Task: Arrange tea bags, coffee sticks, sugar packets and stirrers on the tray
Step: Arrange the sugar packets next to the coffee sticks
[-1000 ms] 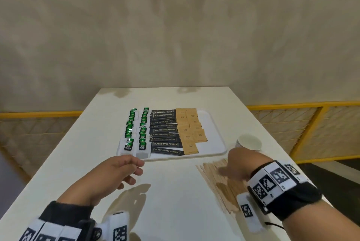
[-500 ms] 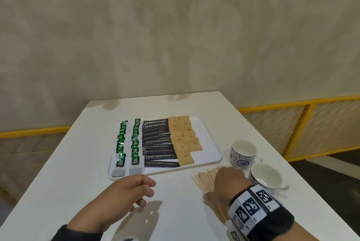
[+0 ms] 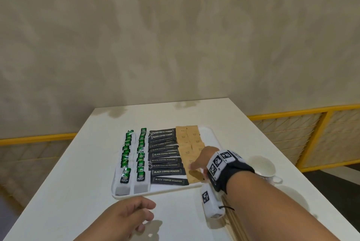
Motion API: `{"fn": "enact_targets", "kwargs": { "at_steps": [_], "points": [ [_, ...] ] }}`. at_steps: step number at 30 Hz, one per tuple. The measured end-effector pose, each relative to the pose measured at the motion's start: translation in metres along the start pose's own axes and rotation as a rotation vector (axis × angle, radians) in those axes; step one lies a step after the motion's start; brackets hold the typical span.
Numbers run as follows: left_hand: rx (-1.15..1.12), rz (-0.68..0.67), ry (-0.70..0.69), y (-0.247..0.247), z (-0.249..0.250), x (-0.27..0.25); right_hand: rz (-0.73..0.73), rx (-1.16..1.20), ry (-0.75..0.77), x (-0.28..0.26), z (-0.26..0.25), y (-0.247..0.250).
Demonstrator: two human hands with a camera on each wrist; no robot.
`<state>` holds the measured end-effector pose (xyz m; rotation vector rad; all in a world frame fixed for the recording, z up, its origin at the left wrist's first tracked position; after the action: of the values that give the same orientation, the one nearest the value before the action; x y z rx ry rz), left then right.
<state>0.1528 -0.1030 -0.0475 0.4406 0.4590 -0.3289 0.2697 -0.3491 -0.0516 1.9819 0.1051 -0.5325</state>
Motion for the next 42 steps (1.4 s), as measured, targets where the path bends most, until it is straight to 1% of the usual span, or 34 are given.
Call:
{"fn": "enact_targets", "kwargs": {
  "at_steps": [4, 10, 12, 15, 17, 20, 22, 24, 30, 36, 40, 42],
  "points": [
    [-0.038, -0.031, 0.022, 0.007, -0.012, 0.006, -0.002, -0.046, -0.025, 0.007, -0.001, -0.013],
    [-0.04, -0.017, 0.032, 0.011, -0.024, 0.019, -0.057, -0.07, -0.031, 0.018, 0.004, -0.017],
    [-0.039, -0.026, 0.025, 0.01, -0.024, 0.021, 0.001, -0.075, -0.032, 0.023, 0.01, -0.005],
    [-0.065, -0.03, 0.012, 0.01, -0.023, 0.024, 0.123, -0.171, -0.039, 0.039, 0.021, 0.018],
    [-0.097, -0.032, 0.007, 0.01, -0.022, 0.024, 0.164, -0.13, -0.036, 0.046, 0.023, 0.028],
    [-0.143, -0.028, -0.045, 0.007, -0.019, 0.024, 0.099, -0.072, -0.006, 0.046, 0.019, 0.026],
    [-0.185, -0.02, -0.046, 0.005, -0.021, 0.025, 0.043, -0.025, 0.036, 0.048, 0.016, 0.021],
    [-0.194, -0.005, -0.05, 0.005, -0.02, 0.026, 0.025, -0.047, 0.085, 0.051, 0.014, 0.018],
    [-0.206, -0.019, -0.06, 0.009, -0.021, 0.032, 0.004, -0.08, 0.143, 0.054, 0.012, 0.013],
    [-0.2, -0.023, -0.035, 0.008, -0.027, 0.037, 0.004, -0.095, 0.155, 0.054, 0.012, 0.013],
    [-0.202, -0.071, -0.053, 0.003, -0.028, 0.034, 0.008, -0.109, 0.158, 0.055, 0.013, 0.012],
    [-0.22, -0.09, -0.038, 0.0, -0.029, 0.034, 0.019, -0.121, 0.157, 0.056, 0.014, 0.012]
  ]
}}
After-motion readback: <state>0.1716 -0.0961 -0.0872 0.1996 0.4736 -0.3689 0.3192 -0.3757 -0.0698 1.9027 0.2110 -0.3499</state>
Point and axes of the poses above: each hand's wrist, its own x-axis towards the middle knuckle, its own y-axis out of the back of the hand, z = x × y, the point moved 10 cm from there along x, towards the middle knuckle, and after that the axes turned 2 degrees about y, right-handed, at the moved point
